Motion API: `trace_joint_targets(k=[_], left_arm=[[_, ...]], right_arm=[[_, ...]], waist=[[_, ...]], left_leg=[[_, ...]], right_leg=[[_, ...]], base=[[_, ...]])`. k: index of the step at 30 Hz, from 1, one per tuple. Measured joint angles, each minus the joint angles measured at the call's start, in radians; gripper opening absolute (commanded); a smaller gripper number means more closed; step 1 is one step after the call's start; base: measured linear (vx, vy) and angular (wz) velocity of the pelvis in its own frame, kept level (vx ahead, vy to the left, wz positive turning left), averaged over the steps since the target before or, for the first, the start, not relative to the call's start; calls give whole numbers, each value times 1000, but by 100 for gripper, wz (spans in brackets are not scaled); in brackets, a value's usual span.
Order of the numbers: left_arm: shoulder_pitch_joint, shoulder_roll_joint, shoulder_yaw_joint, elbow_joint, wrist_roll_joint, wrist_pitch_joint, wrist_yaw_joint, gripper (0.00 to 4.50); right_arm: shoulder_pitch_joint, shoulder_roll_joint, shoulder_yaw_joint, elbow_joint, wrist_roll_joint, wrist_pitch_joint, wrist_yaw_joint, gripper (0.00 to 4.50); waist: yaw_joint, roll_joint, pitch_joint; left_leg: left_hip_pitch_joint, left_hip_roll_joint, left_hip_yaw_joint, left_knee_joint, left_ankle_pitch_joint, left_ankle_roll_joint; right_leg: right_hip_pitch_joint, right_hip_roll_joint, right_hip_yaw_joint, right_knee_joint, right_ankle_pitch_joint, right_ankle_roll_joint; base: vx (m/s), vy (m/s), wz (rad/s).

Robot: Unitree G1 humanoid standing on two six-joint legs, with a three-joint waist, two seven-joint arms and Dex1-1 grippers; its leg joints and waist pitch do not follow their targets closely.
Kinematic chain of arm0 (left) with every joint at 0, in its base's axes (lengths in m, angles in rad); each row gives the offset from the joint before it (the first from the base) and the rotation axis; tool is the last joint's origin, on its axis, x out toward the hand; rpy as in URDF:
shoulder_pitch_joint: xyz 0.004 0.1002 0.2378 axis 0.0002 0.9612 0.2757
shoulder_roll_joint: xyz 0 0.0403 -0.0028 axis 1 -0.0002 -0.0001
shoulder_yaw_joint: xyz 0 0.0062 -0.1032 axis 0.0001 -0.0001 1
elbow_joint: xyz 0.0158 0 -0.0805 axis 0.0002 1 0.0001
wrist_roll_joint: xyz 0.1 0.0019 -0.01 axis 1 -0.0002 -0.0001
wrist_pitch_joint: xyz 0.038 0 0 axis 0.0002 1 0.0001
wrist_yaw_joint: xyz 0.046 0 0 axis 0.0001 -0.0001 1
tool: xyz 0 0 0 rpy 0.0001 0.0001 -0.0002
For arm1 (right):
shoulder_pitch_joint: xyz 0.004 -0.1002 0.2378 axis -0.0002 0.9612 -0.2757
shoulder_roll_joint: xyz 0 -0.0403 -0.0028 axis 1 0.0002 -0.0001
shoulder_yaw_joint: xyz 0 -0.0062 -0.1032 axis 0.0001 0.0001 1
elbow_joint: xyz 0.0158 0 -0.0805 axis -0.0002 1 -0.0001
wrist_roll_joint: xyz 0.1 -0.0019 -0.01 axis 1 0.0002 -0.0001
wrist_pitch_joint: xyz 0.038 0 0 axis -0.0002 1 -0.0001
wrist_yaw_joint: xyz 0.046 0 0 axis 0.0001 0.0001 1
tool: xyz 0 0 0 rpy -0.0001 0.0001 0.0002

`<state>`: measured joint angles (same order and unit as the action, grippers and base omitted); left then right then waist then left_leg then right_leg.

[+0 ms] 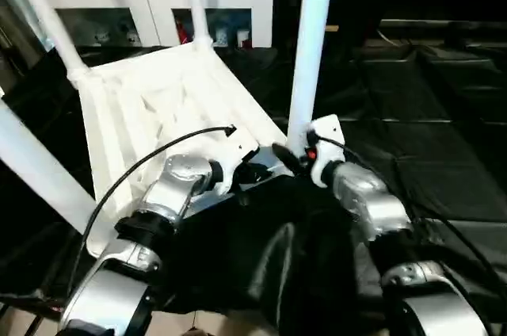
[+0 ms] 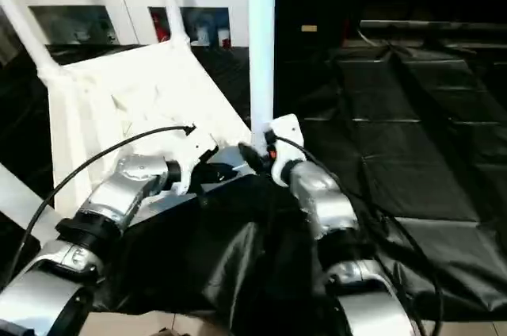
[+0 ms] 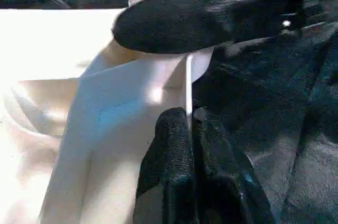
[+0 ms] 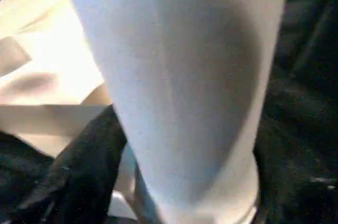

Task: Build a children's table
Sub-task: Rotate leg to tighten

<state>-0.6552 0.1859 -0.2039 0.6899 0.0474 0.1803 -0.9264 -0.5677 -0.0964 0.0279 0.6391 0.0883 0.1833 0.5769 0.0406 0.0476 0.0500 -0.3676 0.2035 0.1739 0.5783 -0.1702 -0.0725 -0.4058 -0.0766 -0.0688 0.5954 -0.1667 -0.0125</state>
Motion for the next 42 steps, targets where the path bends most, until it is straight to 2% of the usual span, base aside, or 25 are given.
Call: trace_joint_targets(k=[3, 6, 9, 14, 17, 22, 27, 33, 38, 42], left_arm=[[24, 25, -10, -32, -10, -4, -63, 0], [52, 55, -29, -77, -25, -7, -149, 0], [67, 81, -43, -99, -38, -15, -229, 0], [82, 99, -66, -127, -51, -27, -295, 0], [97, 111, -70, -148, -53, -27, -315, 0], [111, 121, -70, -173, -55, -16, -338, 0], [122, 127, -70, -192, -59, -3, -353, 0], [119, 109, -62, -182, -52, 10, -285, 0], [68, 47, -37, -97, -18, 11, -142, 0], [22, -15, -19, -24, 5, 12, 14, 0]], right_arm=[[28, -48, 41, -37, 6, -3, 109, 412], [70, -122, 89, -96, 26, -11, 275, 412], [99, -187, 115, -158, 45, 11, 418, 412], [111, -228, 135, -192, 73, 34, 541, 412], [118, -231, 139, -201, 84, 47, 565, 381], [121, -231, 139, -208, 102, 73, 581, 356], [130, -230, 139, -220, 104, 81, 587, 298], [135, -192, 111, -208, 91, 74, 481, 268], [105, -94, 41, -139, 53, 49, 228, 265], [37, -5, -1, -37, 10, 22, -46, 265]], waist=[[3, 1, 0], [15, 1, 0], [28, 1, 0], [43, 1, 1], [47, 1, 1], [49, 0, 1], [50, 0, 1], [45, 1, 0], [22, 1, 0], [9, 1, 0]], left_leg=[[0, 0, 0, 1, 0, 0], [0, 0, 0, 1, 0, 0], [-1, 0, 0, 2, 0, 0], [-1, 0, 0, 4, 0, 0], [-1, 1, 0, 3, 0, 0], [-1, 1, 0, 3, 0, 0], [-1, 1, 0, 3, 0, 0], [0, 0, 0, 4, 0, 0], [2, 0, 0, 5, 0, 0], [2, 0, 0, 7, 0, 0]], right_leg=[[0, 0, 0, 0, 0, 0], [0, 0, 0, 0, 0, 0], [1, 0, 0, 0, 0, 0], [1, 0, 1, 1, 0, 0], [0, 0, 1, 1, 0, 0], [0, 0, 0, 0, 0, 0], [0, 0, 0, 0, 0, 0], [1, 0, 1, 1, 0, 0], [2, 0, 2, 1, -2, 4], [2, 0, 2, 1, -2, 4]], base=[[0, 0, 0], [0, 0, 0], [0, 0, 0], [0, 0, 0], [0, 0, 0], [0, 0, 0], [0, 0, 0], [0, 0, 0], [0, 0, 0], [0, 0, 0]])
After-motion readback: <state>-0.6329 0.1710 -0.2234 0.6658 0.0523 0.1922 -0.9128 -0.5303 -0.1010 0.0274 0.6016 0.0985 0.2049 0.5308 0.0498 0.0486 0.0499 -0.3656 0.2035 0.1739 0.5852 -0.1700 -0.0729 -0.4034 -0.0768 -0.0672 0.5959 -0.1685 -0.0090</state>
